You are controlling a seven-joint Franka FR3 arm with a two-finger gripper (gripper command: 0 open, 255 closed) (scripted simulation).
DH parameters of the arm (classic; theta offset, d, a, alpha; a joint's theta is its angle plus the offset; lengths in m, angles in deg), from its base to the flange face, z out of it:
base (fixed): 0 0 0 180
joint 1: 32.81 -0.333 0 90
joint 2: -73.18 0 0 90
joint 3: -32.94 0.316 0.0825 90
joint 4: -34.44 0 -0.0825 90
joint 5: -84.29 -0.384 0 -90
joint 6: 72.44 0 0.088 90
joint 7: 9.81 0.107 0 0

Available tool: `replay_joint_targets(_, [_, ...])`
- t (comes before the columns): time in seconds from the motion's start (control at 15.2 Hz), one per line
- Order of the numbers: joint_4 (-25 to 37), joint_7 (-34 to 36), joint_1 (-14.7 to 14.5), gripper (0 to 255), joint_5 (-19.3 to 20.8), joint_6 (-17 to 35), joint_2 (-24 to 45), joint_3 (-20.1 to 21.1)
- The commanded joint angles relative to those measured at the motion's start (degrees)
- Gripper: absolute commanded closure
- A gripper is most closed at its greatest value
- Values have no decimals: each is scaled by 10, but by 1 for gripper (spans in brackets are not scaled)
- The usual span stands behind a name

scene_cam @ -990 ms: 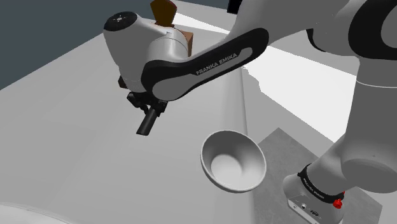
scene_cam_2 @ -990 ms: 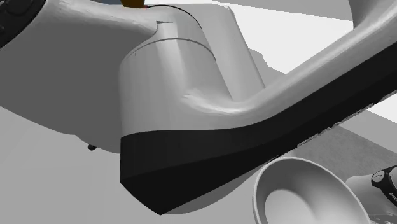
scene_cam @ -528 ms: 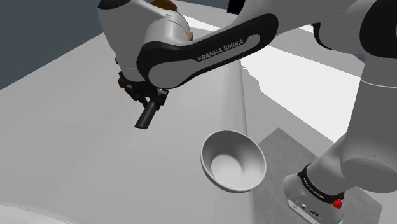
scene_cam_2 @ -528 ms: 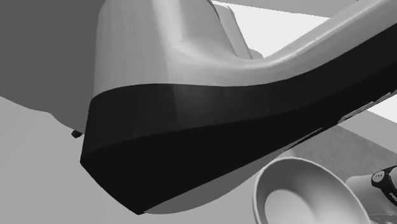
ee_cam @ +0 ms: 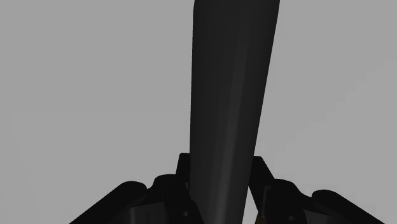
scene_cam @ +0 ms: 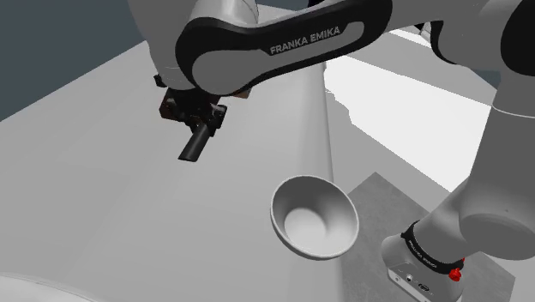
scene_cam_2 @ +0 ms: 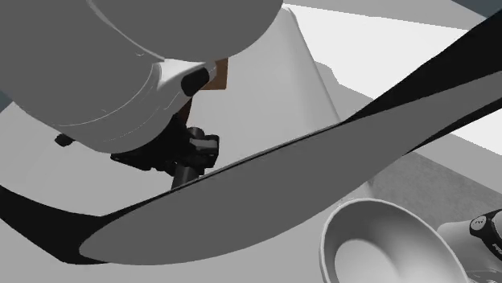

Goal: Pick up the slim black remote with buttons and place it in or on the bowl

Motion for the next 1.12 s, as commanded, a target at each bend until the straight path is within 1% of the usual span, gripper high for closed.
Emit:
replay_joint_targets(0.0, [11,-5,0,255,-4,-13,-3,2])
replay_joint_targets(0.46, [53,-21,-4,255,-14,-58,-12,6])
replay_joint_targets(0.66, [-52,-21,35,255,-58,-18,-93,26])
replay_joint_targets(0.79, [-115,-28,56,255,-92,6,-149,37])
replay_joint_targets(0.92, [-173,-41,71,255,-131,27,-206,43])
replay_joint_targets(1.06, [-227,-59,78,255,-173,44,-264,44])
